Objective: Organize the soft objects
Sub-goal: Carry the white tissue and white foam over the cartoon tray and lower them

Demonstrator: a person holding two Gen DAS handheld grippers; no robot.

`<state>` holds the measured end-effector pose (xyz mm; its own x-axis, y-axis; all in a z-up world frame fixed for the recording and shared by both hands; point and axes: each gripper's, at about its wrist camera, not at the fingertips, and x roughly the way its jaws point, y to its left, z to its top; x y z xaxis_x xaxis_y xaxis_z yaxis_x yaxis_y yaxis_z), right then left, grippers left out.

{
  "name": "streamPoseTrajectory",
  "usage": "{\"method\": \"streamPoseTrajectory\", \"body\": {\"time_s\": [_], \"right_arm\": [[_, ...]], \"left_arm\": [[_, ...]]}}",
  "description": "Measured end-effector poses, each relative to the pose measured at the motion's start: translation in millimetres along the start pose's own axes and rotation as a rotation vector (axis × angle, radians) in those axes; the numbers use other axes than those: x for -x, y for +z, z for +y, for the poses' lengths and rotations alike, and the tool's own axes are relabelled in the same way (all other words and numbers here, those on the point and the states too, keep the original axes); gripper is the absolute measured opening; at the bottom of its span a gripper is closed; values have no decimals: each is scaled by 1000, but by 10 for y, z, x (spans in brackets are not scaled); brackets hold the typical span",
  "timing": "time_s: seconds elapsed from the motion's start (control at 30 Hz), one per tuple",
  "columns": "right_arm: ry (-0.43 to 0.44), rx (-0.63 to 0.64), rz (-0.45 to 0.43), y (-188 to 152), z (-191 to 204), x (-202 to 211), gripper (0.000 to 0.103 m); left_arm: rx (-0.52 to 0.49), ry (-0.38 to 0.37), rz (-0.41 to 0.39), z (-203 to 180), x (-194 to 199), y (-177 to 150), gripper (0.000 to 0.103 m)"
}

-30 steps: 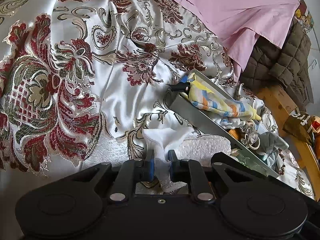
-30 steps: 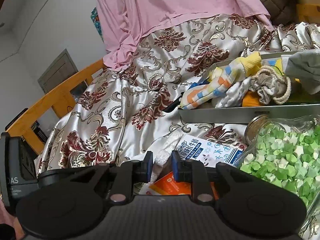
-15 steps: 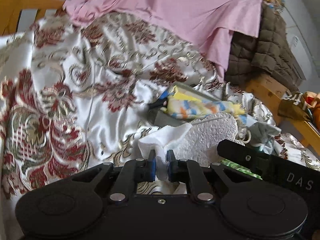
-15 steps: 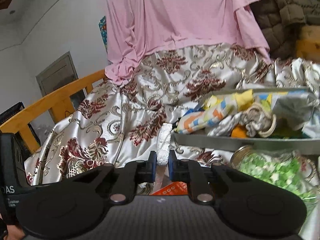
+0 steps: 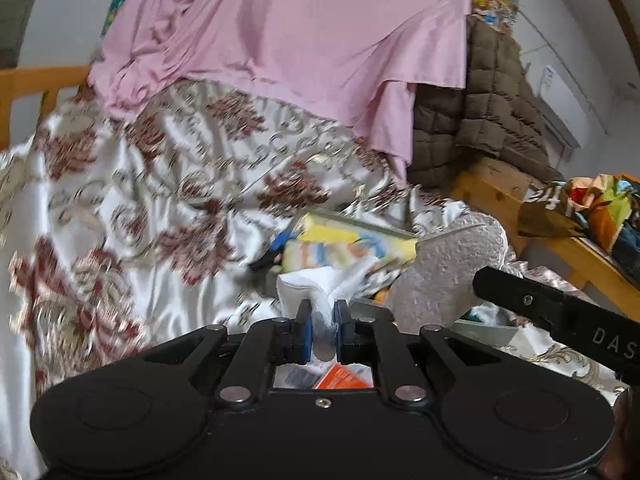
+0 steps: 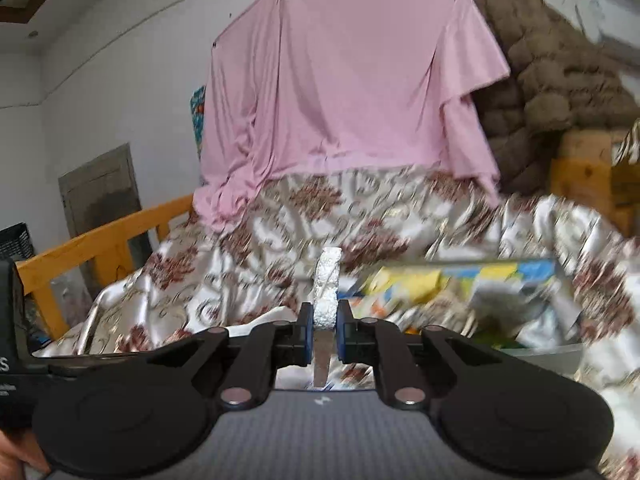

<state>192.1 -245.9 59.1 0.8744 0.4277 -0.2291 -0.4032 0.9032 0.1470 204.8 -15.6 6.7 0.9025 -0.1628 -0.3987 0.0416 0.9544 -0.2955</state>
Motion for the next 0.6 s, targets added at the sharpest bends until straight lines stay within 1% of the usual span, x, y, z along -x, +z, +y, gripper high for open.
{"method": "streamPoseTrajectory", "body": {"time_s": [0.1,0.2,0.33,0.43,0.6], "right_arm": [[-19,32,-55,181,-168,-39,12],[-36,48,-100,365,-447,-170,12],[-34,-51,-151,544,-912,-333,12],[-29,-126,-167,615,-1240,-460,12],[-40,-221,-199,622,-1678,-572,12]], "left_arm": [[-69,-15,-24,-201,-44,190,11],[-102,-34,-37,-417,-204,431,11],[-125,-44,-56,-718,-507,746,11],[-146,-40,-64,-970,-802,925,11],[-157,-28,-41,-1328,-1288,1030,11]]}}
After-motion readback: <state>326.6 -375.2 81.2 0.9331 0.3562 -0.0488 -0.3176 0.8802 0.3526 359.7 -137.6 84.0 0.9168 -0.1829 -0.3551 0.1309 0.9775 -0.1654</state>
